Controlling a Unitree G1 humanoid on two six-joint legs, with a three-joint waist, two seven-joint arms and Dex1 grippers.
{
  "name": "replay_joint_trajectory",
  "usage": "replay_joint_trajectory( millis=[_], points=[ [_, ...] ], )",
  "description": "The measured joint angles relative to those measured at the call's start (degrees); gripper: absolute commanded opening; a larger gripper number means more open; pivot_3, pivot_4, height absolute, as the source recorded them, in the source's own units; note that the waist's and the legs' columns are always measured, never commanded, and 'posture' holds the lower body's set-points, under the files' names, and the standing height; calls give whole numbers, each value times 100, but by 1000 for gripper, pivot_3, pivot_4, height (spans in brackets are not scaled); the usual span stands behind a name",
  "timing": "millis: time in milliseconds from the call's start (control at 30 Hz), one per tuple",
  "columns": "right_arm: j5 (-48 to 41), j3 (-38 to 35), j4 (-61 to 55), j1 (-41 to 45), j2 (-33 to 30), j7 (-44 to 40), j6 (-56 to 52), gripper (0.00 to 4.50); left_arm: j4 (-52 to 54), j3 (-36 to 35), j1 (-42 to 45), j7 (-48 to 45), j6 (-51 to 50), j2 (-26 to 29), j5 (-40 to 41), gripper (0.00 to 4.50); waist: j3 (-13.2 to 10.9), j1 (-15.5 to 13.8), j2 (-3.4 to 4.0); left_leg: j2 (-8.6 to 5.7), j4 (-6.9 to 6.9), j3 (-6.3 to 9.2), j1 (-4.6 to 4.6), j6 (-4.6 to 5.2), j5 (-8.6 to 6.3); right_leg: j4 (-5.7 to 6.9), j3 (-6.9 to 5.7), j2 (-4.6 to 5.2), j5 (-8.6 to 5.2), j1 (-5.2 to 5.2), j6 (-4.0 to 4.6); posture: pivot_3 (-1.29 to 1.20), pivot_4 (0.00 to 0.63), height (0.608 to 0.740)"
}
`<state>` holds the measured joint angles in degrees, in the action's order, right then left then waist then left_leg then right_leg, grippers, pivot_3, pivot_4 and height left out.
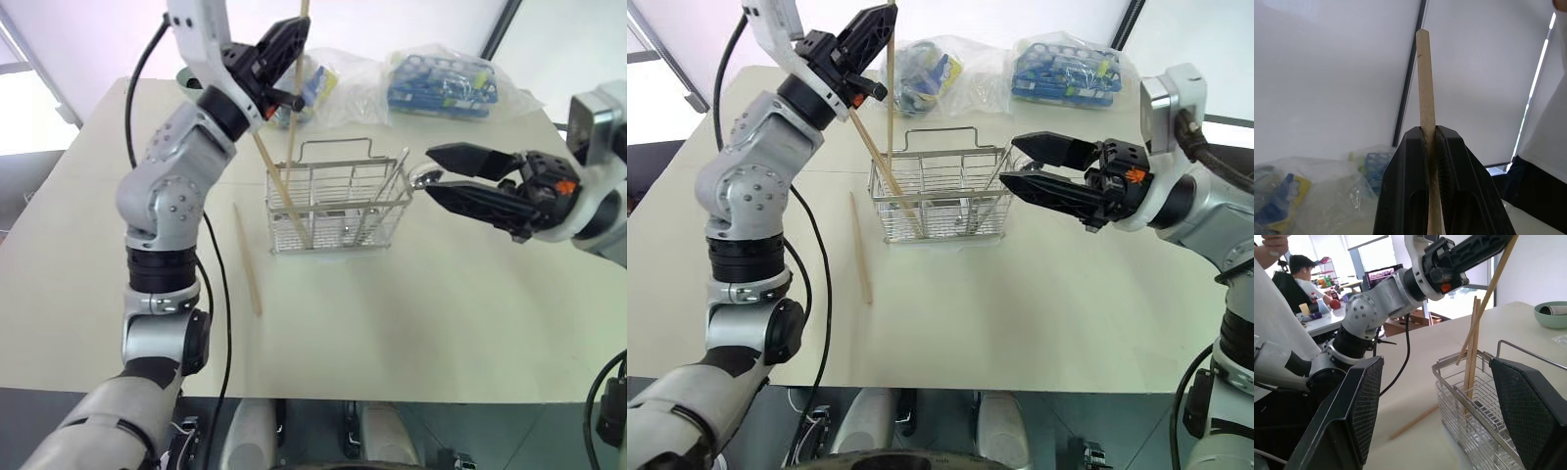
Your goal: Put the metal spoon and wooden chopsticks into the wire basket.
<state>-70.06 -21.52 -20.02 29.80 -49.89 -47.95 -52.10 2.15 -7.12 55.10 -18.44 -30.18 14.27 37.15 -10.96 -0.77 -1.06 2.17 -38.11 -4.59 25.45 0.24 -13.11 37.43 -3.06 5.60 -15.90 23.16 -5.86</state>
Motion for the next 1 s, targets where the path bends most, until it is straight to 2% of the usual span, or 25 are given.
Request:
replay_joint_trajectory(
  millis=[200,500,600,700,767,833,1000],
  points=[
    [-115,-4,46,148,-3,118,-1,3539,-29,195,-154,-234,474,-120,-456,42,0,2,0,3,0,3,-1,1,0,0,0,0,0,0,0,0,150,718],
    [-119,-6,72,148,-4,135,0,3539,242,366,-725,-26,396,-457,-671,42,0,1,0,5,0,8,1,3,-1,0,0,1,0,0,0,0,150,718],
    [-117,-6,133,149,-13,108,0,3539,440,364,-773,19,291,-513,-641,1144,0,1,0,6,0,8,0,3,-1,0,0,1,0,0,0,0,150,718],
    [-112,-5,219,193,-13,81,0,3539,644,364,-810,103,163,-558,-574,2554,0,1,0,6,0,8,0,4,-2,0,1,1,0,0,0,0,150,718],
    [-99,-3,268,215,-16,50,0,3539,794,353,-817,181,53,-561,-522,3716,0,2,0,6,0,9,0,4,-2,0,1,1,0,0,0,0,150,718],
    [-92,5,309,222,-16,21,0,3539,955,329,-817,268,-70,-556,-462,4452,0,2,0,6,0,9,0,3,-2,-1,1,1,0,0,0,0,150,718],
    [1,73,446,241,-14,-97,13,3539,1434,-40,-746,793,-743,-404,-91,4452,0,6,0,19,0,14,0,3,-2,1,1,1,0,1,0,0,150,718]
  ],
)
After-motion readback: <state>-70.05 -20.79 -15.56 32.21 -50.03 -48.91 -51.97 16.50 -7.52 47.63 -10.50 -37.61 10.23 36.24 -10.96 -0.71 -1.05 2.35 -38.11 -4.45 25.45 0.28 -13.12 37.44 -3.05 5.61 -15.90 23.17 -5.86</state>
